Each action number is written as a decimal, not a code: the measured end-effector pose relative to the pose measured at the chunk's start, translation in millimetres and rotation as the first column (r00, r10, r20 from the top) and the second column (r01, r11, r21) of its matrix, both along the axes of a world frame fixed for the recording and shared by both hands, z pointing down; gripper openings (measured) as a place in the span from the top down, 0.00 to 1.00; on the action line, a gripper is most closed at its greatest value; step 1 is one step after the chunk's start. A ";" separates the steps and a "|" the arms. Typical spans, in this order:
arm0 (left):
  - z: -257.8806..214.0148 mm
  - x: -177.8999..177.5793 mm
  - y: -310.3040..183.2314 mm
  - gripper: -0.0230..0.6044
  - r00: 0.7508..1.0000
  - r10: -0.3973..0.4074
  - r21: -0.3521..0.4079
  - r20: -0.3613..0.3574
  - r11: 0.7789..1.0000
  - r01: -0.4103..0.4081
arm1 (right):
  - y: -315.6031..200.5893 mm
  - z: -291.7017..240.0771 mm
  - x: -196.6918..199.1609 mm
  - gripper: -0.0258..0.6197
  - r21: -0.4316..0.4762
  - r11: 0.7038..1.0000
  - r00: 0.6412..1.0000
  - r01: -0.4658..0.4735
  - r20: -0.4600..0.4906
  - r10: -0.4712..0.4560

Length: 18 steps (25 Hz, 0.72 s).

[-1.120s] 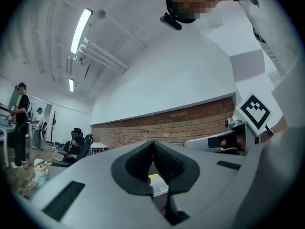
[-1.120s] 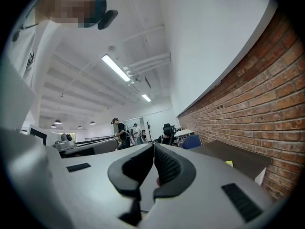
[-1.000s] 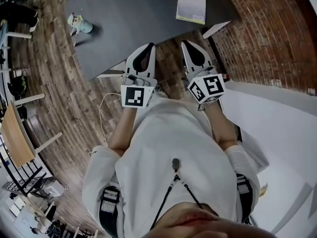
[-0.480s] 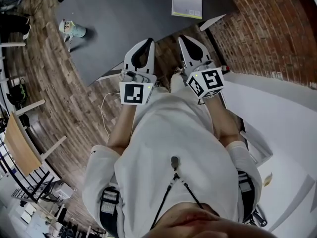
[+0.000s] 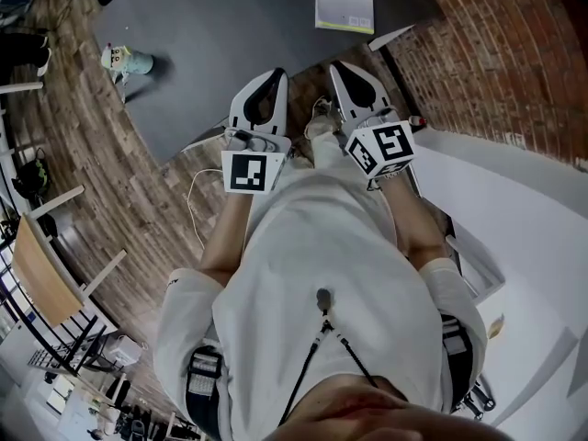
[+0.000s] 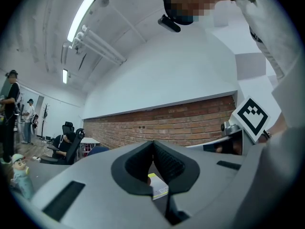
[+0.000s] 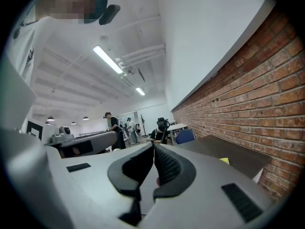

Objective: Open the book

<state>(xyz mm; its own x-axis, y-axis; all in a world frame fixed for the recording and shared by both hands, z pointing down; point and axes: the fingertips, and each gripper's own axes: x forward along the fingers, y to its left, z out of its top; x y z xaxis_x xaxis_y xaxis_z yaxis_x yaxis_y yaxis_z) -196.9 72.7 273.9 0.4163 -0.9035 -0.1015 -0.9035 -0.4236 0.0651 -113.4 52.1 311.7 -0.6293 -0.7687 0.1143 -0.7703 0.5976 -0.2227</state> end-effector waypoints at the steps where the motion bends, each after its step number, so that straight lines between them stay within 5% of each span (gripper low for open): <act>1: 2.5 1.4 -5.3 0.93 1.000 0.002 -0.004 0.003 1.000 -0.002 | -6.0 2.7 1.9 0.91 -0.005 1.000 1.000 -0.003 0.001 0.003; 18: 29.6 30.3 -111.1 0.93 1.000 0.017 -0.048 0.017 0.999 -0.017 | -114.7 44.5 30.2 0.91 -0.080 0.997 1.000 -0.024 -0.014 0.023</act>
<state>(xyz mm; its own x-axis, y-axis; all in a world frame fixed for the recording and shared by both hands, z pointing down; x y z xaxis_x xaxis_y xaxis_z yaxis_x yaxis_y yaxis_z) -166.6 -38.4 303.5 0.4330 -0.8999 -0.0510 -0.8974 -0.4357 0.0695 -83.2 -62.6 356.1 -0.6095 -0.7711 0.1843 -0.7870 0.5602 -0.2587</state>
